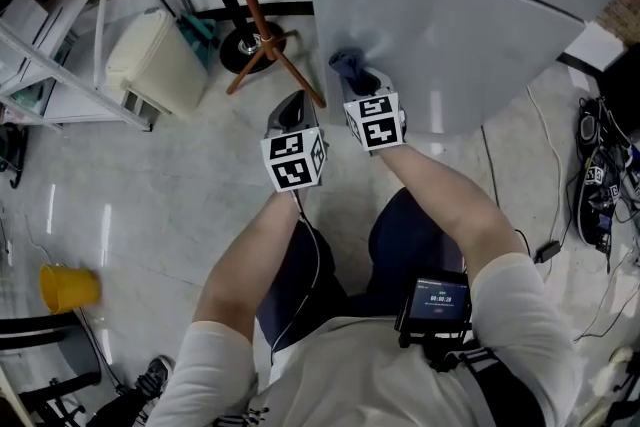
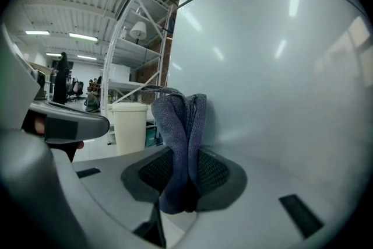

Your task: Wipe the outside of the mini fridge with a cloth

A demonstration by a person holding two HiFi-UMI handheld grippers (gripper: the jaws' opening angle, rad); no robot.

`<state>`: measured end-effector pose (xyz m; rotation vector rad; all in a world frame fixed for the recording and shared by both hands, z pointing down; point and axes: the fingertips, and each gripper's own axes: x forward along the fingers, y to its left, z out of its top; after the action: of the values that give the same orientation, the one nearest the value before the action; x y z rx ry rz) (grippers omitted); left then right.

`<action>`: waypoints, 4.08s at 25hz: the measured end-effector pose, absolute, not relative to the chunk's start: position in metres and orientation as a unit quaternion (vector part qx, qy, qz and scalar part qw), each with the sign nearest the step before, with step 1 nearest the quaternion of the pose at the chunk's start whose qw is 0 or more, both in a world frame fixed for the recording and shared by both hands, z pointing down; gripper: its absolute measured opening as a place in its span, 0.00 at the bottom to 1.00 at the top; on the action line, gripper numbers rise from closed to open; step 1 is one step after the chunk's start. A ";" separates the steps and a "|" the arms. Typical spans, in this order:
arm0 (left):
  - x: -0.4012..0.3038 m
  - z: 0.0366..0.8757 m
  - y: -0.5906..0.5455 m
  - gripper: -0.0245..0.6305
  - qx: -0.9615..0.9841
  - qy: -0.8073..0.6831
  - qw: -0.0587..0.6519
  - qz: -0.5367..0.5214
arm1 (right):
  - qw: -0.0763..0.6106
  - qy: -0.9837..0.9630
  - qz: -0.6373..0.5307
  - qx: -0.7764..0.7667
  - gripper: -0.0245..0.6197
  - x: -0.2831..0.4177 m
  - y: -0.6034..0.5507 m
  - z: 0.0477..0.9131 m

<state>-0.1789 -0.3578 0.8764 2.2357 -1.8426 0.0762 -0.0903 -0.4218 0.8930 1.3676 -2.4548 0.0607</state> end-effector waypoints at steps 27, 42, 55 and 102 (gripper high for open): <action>0.038 0.866 -0.380 0.04 0.847 -0.522 0.098 0.042 | 0.146 -0.754 0.052 0.638 0.20 0.218 -0.415 0.887; 0.027 0.878 -0.375 0.04 0.835 -0.539 0.098 0.051 | 0.143 -0.747 0.064 0.646 0.20 0.248 -0.407 0.901; -0.101 0.910 -0.356 0.04 0.781 -0.611 0.115 0.059 | 0.178 -0.850 0.053 0.493 0.20 0.034 -0.385 0.942; -0.036 0.968 -0.367 0.04 0.806 -0.566 0.124 0.117 | 0.200 -0.783 0.121 0.577 0.20 0.149 -0.414 1.024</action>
<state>-0.0355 -0.3668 0.9676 2.3506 -1.6501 0.3396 0.1487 -0.4140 1.0243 1.6130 -2.1876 0.3390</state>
